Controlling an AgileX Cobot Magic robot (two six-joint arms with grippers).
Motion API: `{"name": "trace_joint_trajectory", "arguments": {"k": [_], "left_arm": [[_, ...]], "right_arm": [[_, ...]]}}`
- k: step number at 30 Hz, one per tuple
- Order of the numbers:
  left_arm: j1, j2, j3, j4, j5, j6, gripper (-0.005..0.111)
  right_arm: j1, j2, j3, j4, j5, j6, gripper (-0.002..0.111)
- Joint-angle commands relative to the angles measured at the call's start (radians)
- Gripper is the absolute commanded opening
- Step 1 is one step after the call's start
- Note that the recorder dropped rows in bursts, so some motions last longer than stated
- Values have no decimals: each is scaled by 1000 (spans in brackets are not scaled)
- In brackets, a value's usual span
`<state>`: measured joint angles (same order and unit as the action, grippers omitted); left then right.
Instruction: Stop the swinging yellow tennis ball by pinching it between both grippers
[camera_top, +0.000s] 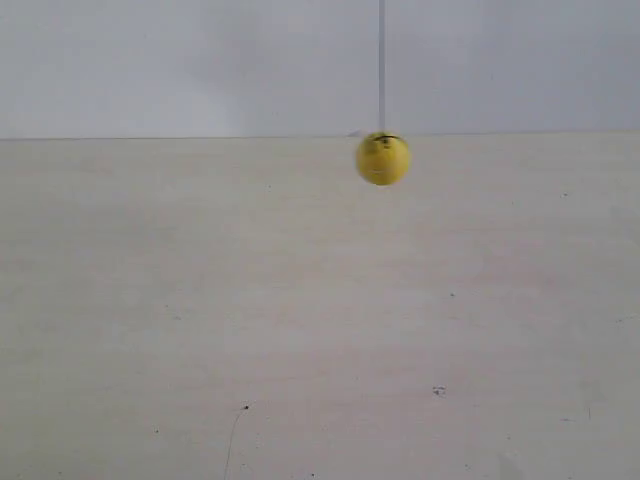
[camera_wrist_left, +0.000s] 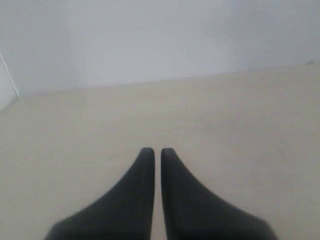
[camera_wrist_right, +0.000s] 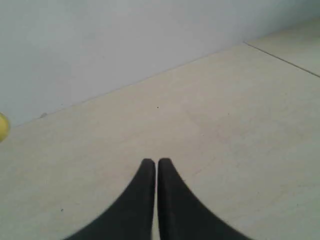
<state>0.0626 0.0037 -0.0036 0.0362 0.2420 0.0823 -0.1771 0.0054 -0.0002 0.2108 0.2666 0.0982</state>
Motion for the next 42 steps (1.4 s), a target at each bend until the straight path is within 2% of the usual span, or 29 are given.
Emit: {"name": "trace_joint_trajectory", "arguments": {"k": [1, 7, 11, 15, 21, 24, 26, 29, 31, 38, 42], "left_arm": [[-5, -4, 4, -30, -137, -1, 5], [-5, -4, 4, -64, -267, -44, 5], [-5, -4, 4, -70, -330, -142, 5], [-5, -4, 4, -70, -373, -269, 5], [-5, -4, 4, -70, -462, -355, 5], [-5, -4, 4, 3, -580, -442, 5], [-5, 23, -8, 148, -655, -555, 5], [-5, 115, -69, 406, -776, -698, 5], [-5, 199, -119, 518, -865, -730, 5], [-5, 612, -300, 574, -901, -832, 5], [-5, 844, -356, 717, -1001, -858, 5]], "right_arm": [[-3, -5, 0, -4, -54, -1, 0], [-3, -5, 0, 19, -120, -1, 0], [-3, -5, 0, 19, -194, -1, 0], [-3, -5, 0, 19, -222, 81, 0], [-1, -5, 0, 19, -235, 166, 0], [-1, -5, 0, 19, -292, 166, 0], [-1, -5, 0, 19, -311, 168, 0], [7, -5, -52, 19, -302, 181, 0], [25, -5, -91, 19, -337, 181, 0], [129, 127, -222, -105, -393, 179, 0], [209, 319, -231, -172, -440, 179, 0]]}}
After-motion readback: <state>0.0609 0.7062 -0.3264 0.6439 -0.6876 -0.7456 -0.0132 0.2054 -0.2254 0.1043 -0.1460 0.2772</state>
